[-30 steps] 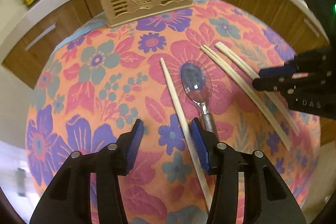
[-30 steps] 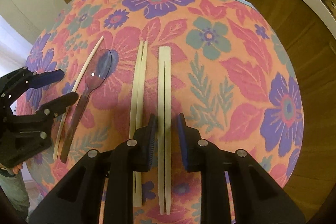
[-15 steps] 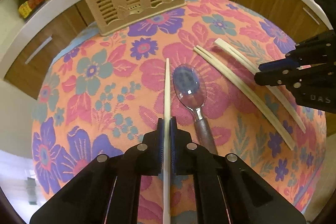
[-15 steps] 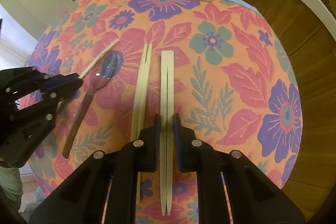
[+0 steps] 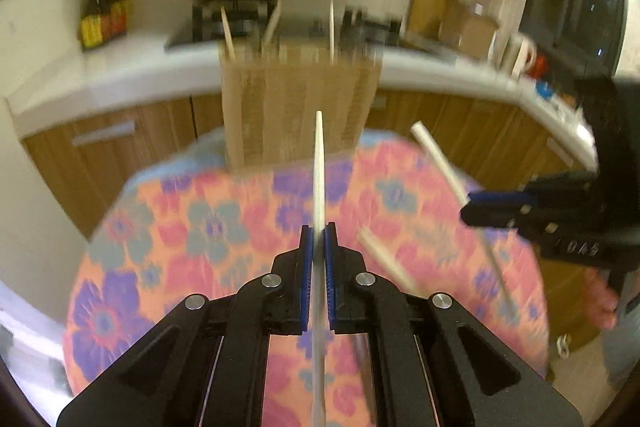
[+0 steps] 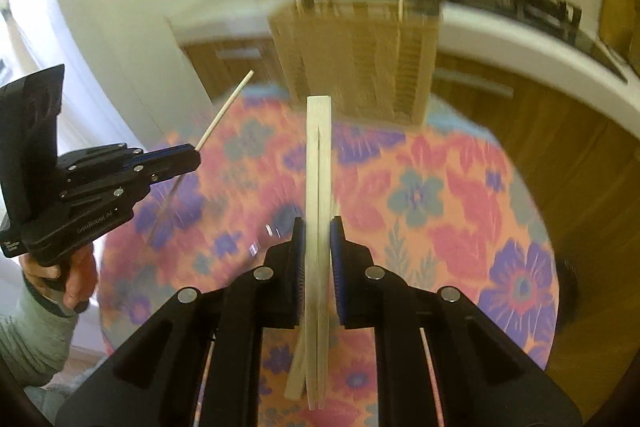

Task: Organize utensils
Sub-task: 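Lift the chopsticks and carry them over the basket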

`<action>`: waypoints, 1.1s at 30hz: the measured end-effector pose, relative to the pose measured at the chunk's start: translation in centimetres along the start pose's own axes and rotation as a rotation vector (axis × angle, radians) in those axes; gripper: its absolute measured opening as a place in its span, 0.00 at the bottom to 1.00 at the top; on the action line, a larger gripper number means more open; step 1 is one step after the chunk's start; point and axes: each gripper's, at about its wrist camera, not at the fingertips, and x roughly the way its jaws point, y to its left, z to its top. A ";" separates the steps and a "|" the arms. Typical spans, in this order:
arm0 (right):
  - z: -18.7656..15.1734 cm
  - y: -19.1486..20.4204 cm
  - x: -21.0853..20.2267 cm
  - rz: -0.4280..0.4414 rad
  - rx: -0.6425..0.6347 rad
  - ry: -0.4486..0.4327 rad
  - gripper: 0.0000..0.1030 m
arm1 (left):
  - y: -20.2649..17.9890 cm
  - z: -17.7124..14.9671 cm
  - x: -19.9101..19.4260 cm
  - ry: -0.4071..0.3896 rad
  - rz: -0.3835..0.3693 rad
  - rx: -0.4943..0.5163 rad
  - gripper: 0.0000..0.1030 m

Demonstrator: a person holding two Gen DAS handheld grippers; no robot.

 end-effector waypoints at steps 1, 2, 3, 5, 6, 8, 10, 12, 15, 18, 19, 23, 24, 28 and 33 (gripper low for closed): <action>0.7 0.1 -0.6 0.003 -0.006 -0.037 0.10 | 0.0 0.7 -0.4 -0.029 -0.005 -0.003 0.04; 1.5 0.3 -0.8 0.003 -0.010 -0.069 0.10 | 0.0 1.9 -1.1 -0.075 -0.015 -0.008 0.04; 2.3 0.4 -1.5 0.005 -0.019 -0.113 0.10 | 0.1 2.8 -1.5 -0.110 -0.021 -0.011 0.04; 3.9 0.6 -2.1 0.009 -0.030 -0.177 0.10 | 0.2 5.0 -2.1 -0.173 -0.016 -0.013 0.04; 4.8 0.6 -2.4 0.009 -0.037 -0.212 0.10 | 0.2 6.2 -2.3 -0.199 -0.018 -0.014 0.04; 6.1 0.5 -2.8 0.005 -0.048 -0.271 0.10 | 0.3 7.9 -2.7 -0.251 -0.029 -0.018 0.04; 7.8 0.1 -3.4 0.010 -0.051 -0.353 0.10 | 0.5 9.6 -2.9 -0.309 -0.041 -0.022 0.04; 9.1 -0.4 -3.6 0.021 -0.038 -0.403 0.10 | 0.6 10.9 -2.9 -0.354 -0.058 -0.025 0.04; 11.1 -1.2 -3.7 0.008 -0.018 -0.485 0.10 | 1.3 13.1 -2.1 -0.408 -0.095 -0.030 0.04; 13.4 -2.2 -3.2 -0.060 0.006 -0.543 0.10 | 2.1 15.1 -0.3 -0.434 -0.138 -0.038 0.04; 14.3 -2.6 -2.7 -0.076 0.010 -0.559 0.10 | 2.5 15.5 0.2 -0.442 -0.141 -0.041 0.04; 16.2 -3.8 -0.8 -0.123 0.030 -0.612 0.10 | 4.2 17.0 3.0 -0.481 -0.121 -0.084 0.04; 16.7 -4.1 -0.3 -0.125 0.037 -0.614 0.10 | 4.6 17.2 3.6 -0.490 -0.109 -0.095 0.04; 18.5 -5.6 1.5 -0.120 0.085 -0.613 0.10 | 5.8 18.0 5.5 -0.532 -0.045 -0.115 0.04; 18.9 -6.9 3.3 -0.168 0.106 -0.664 0.10 | 6.5 18.1 7.3 -0.544 0.010 -0.115 0.04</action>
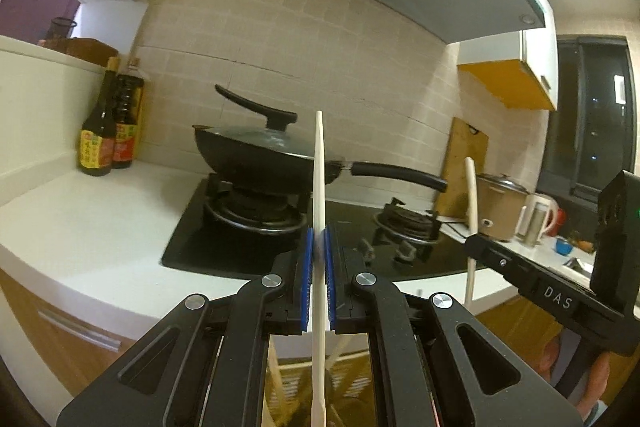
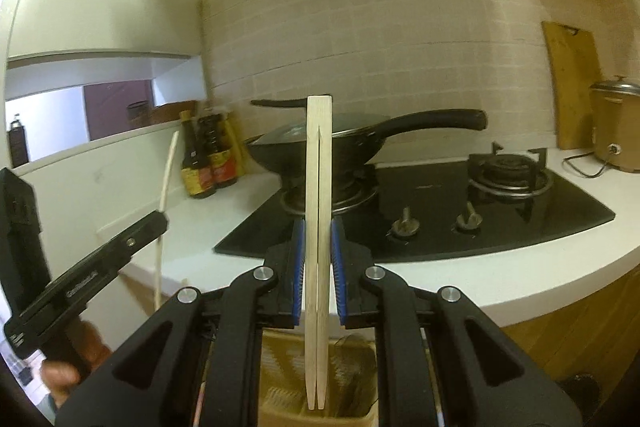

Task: Organize utensils
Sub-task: 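Open both tools to drop the chopsticks into the basket, then move both tools back down toward the last utensils on the table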

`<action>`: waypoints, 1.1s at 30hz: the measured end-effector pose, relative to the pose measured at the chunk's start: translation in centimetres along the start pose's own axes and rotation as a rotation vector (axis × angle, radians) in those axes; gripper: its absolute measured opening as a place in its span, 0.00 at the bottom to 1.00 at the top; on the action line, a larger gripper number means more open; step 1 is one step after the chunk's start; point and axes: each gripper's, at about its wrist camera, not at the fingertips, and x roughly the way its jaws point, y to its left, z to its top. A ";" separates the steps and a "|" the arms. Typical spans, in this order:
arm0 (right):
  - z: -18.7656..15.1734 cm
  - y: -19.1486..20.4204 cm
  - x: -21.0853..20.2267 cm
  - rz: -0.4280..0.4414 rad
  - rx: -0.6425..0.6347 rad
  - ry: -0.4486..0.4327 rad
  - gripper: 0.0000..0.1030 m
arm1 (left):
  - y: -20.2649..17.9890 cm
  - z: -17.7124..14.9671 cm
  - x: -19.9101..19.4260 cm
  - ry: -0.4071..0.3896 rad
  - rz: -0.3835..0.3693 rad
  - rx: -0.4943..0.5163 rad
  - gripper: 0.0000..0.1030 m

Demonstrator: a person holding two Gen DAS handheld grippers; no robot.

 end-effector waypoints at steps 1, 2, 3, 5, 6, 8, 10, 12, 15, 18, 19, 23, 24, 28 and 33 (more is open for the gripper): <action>-0.2 -0.1 0.2 -0.004 0.003 -0.006 0.10 | 0.1 -0.1 0.2 -0.002 0.003 -0.001 0.04; -0.3 -0.4 0.5 -0.010 0.007 -0.015 0.10 | 0.2 -0.3 0.3 -0.009 0.012 -0.001 0.04; -0.5 -0.5 0.6 -0.012 0.011 -0.021 0.10 | 0.2 -0.4 0.4 -0.015 0.019 0.003 0.04; -1.0 -0.8 0.8 -0.009 0.021 -0.028 0.11 | 0.3 -0.7 0.4 -0.031 0.026 0.006 0.04; -1.1 -0.9 0.8 -0.006 0.023 -0.028 0.11 | 0.4 -0.9 0.4 -0.035 0.024 0.005 0.04; -1.6 -0.9 0.6 -0.014 0.014 -0.043 0.11 | 0.3 -1.3 0.1 -0.050 0.007 0.011 0.04; -2.2 -0.9 0.3 0.002 0.006 -0.022 0.15 | 0.1 -1.8 -0.4 -0.053 0.025 0.025 0.10; -2.7 -1.1 -0.2 0.052 0.028 0.000 0.27 | -0.2 -2.3 -1.4 -0.036 0.011 0.038 0.21; -3.5 -1.0 -1.8 0.070 0.025 0.036 0.33 | -0.3 -2.7 -2.7 -0.015 0.008 0.045 0.33; -3.9 -0.8 -4.1 0.083 0.027 0.083 0.33 | -0.2 -2.5 -4.4 0.024 -0.030 0.025 0.47; -4.0 -0.6 -4.7 0.075 0.020 0.101 0.33 | -0.2 -2.4 -5.4 0.043 -0.048 0.019 0.55; -4.7 0.6 -7.7 0.058 -0.018 0.195 0.33 | -0.5 -2.4 -8.5 0.089 -0.086 0.013 0.58; -5.0 1.0 -8.3 0.054 -0.030 0.219 0.33 | -0.6 -2.4 -9.3 0.104 -0.092 0.011 0.58; -6.3 2.7 -10.9 0.024 -0.075 0.321 0.32 | -1.0 -2.8 -12.5 0.142 -0.124 -0.013 0.62; -9.0 4.2 -13.0 0.020 -0.085 0.465 0.33 | -2.4 -4.4 -15.3 0.240 -0.116 0.023 0.62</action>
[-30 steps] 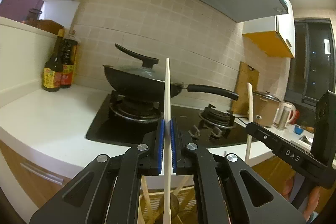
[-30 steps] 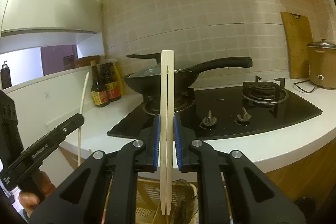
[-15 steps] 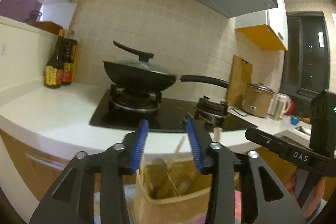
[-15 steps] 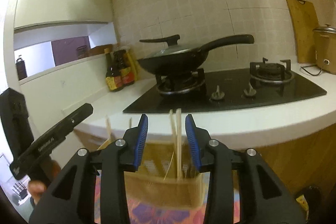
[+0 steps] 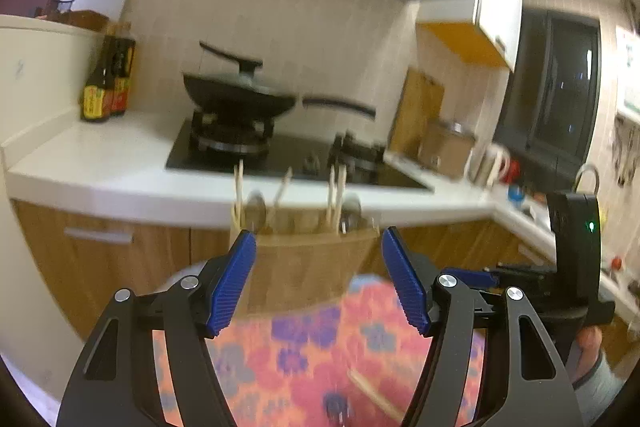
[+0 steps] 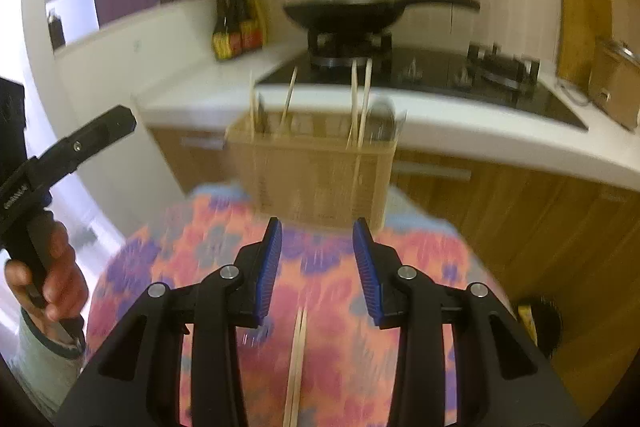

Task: Organize utensils
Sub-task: 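Move both tools back down toward the last utensils on the table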

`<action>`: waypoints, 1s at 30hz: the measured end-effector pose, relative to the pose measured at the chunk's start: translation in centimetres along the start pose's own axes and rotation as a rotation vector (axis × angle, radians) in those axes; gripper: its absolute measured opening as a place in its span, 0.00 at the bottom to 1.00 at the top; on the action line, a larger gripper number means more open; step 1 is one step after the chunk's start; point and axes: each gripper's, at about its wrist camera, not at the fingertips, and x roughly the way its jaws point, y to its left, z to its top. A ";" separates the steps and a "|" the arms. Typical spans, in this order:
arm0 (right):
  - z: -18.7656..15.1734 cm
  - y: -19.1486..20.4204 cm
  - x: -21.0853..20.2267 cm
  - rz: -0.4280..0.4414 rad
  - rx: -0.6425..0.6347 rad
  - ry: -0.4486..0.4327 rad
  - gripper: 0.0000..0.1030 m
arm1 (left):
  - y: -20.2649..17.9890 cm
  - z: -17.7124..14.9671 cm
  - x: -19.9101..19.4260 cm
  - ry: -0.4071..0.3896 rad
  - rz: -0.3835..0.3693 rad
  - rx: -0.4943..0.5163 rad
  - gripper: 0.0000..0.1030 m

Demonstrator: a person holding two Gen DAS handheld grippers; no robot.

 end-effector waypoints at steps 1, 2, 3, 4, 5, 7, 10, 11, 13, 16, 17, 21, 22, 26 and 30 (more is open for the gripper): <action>-0.9 0.3 0.1 0.006 0.000 0.033 0.33 | -0.5 -0.7 -0.3 0.034 0.017 0.017 0.62; -1.5 0.4 0.3 0.012 0.004 0.057 0.33 | -0.8 -1.2 -0.5 0.051 0.029 0.028 0.62; -2.4 0.5 0.5 0.019 0.015 0.087 0.33 | -1.1 -1.9 -0.9 0.065 0.055 0.043 0.62; -3.0 0.6 0.7 0.020 0.022 0.105 0.33 | -1.4 -2.5 -1.3 0.062 0.092 0.055 0.62; -3.8 0.7 1.0 0.014 0.031 0.132 0.33 | -1.8 -3.0 -1.8 0.057 0.138 0.073 0.62; -5.4 0.7 1.8 0.003 0.050 0.184 0.33 | -2.4 -4.0 -2.5 0.074 0.171 0.096 0.62; -7.3 0.3 3.0 0.035 0.091 0.265 0.33 | -2.5 -5.0 -2.9 0.113 0.174 0.092 0.62; -8.0 0.3 3.3 0.040 0.103 0.286 0.33 | -2.4 -5.6 -2.8 0.137 0.175 0.087 0.62; -9.3 0.4 4.0 0.043 0.110 0.321 0.33 | -2.2 -6.6 -2.4 0.184 0.173 0.072 0.62; -11.0 0.7 5.4 0.063 0.116 0.390 0.32 | -1.5 -8.8 -0.5 0.309 0.147 0.034 0.62; -11.3 0.8 5.9 0.067 0.118 0.407 0.32 | -1.2 -9.6 0.6 0.365 0.145 0.013 0.62; -12.2 1.5 7.2 0.051 0.092 0.445 0.32 | 0.1 -12.2 3.1 0.485 0.112 -0.074 0.61; -12.4 1.6 7.3 0.040 0.081 0.448 0.32 | 0.3 -12.7 3.5 0.498 0.111 -0.087 0.60; -12.8 2.4 7.5 -0.014 0.025 0.429 0.32 | 0.8 -14.1 4.2 0.530 0.088 -0.133 0.59; -13.2 3.6 7.3 -0.090 -0.076 0.401 0.28 | 0.1 -14.8 4.9 0.561 0.071 -0.135 0.59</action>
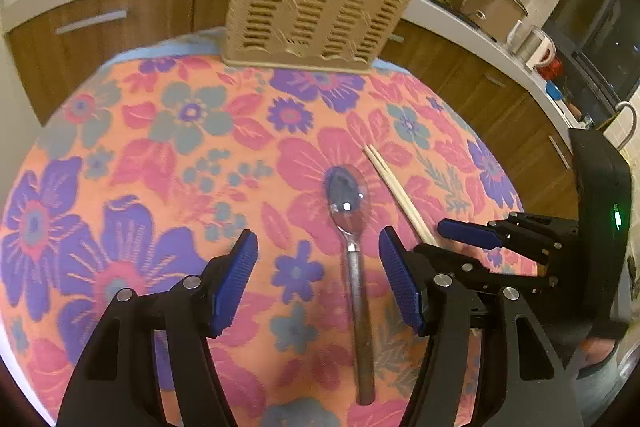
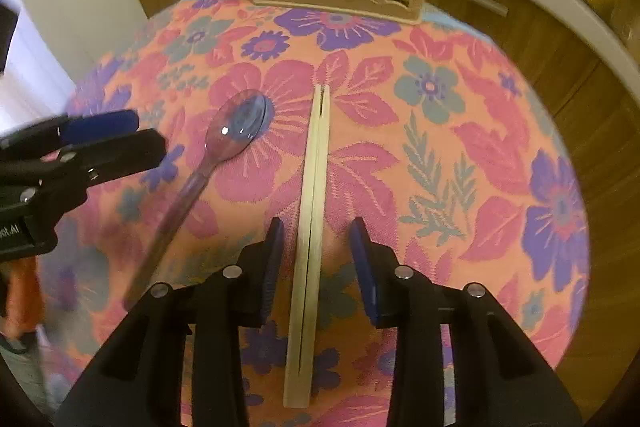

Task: Organize utensils
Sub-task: 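Move both tools back down toward the last utensils on the table, then grasp the last chopstick pair with the right tool while the left tool grasps the last clear spoon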

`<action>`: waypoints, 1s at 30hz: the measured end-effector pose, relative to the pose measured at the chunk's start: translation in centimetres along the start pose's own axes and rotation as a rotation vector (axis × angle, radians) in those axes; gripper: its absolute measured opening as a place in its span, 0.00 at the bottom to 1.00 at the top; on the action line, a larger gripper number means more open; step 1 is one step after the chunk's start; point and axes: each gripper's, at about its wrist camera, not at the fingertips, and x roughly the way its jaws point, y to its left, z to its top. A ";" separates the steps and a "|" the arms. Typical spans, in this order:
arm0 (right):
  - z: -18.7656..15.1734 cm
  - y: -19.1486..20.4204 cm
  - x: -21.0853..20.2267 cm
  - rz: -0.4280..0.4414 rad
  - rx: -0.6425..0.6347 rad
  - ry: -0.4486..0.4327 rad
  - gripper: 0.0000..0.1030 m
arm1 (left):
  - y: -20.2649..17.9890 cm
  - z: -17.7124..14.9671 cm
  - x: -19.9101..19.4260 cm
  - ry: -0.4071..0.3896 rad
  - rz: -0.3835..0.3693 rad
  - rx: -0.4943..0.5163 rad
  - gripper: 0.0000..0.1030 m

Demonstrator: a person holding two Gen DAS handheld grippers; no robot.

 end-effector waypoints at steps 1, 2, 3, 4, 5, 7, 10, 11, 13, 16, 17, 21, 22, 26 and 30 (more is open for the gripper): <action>-0.2 0.4 -0.2 -0.007 -0.016 -0.005 0.19 | -0.4 0.1 0.4 0.008 0.002 0.009 0.59; -0.2 0.3 -0.2 0.000 -0.015 -0.003 0.10 | -1.0 0.1 0.7 0.014 0.015 0.031 0.59; -0.4 0.2 -0.3 0.004 -0.009 0.000 0.10 | -1.6 0.0 1.0 0.016 0.035 0.056 0.59; -0.6 0.0 -0.5 0.003 -0.002 -0.003 0.10 | -2.0 0.0 1.2 0.018 0.050 0.072 0.58; -0.8 -0.3 -0.7 0.004 0.006 -0.005 0.09 | -2.6 -0.1 1.5 0.021 0.069 0.095 0.56; -1.5 -1.4 -1.0 0.012 0.043 -0.002 0.09 | -3.4 -0.2 2.0 0.032 0.092 0.133 0.53; -2.3 -3.0 -1.7 0.027 0.092 0.003 0.10 | -4.7 -0.3 3.2 0.069 0.147 0.195 0.47; -2.5 -3.5 -1.9 0.019 0.100 0.003 0.10 | -5.4 -0.3 3.7 0.070 0.189 0.227 0.46; -3.0 -4.1 -2.1 0.025 0.106 0.013 0.10 | -6.1 -0.3 4.3 0.070 0.235 0.264 0.45; -3.1 -4.8 -1.9 0.057 0.118 0.031 0.10 | -6.8 -0.2 4.7 0.064 0.260 0.293 0.33; -3.0 -4.7 -1.8 0.057 0.112 0.034 0.11 | -6.8 -0.2 4.6 0.059 0.267 0.297 0.23; -1.9 -4.7 -1.5 0.067 0.105 0.046 0.16 | -6.1 -0.1 4.2 0.051 0.241 0.273 0.10; -1.5 -4.8 -1.3 0.069 0.106 0.051 0.19 | -5.8 -0.1 4.0 0.049 0.230 0.265 0.10; 0.1 -4.8 -0.9 0.048 0.089 0.065 0.19 | -4.0 0.0 3.1 0.044 0.161 0.200 0.10; 1.2 -4.9 0.2 0.059 0.102 0.125 0.19 | -3.0 -0.1 2.8 0.046 0.169 0.191 0.10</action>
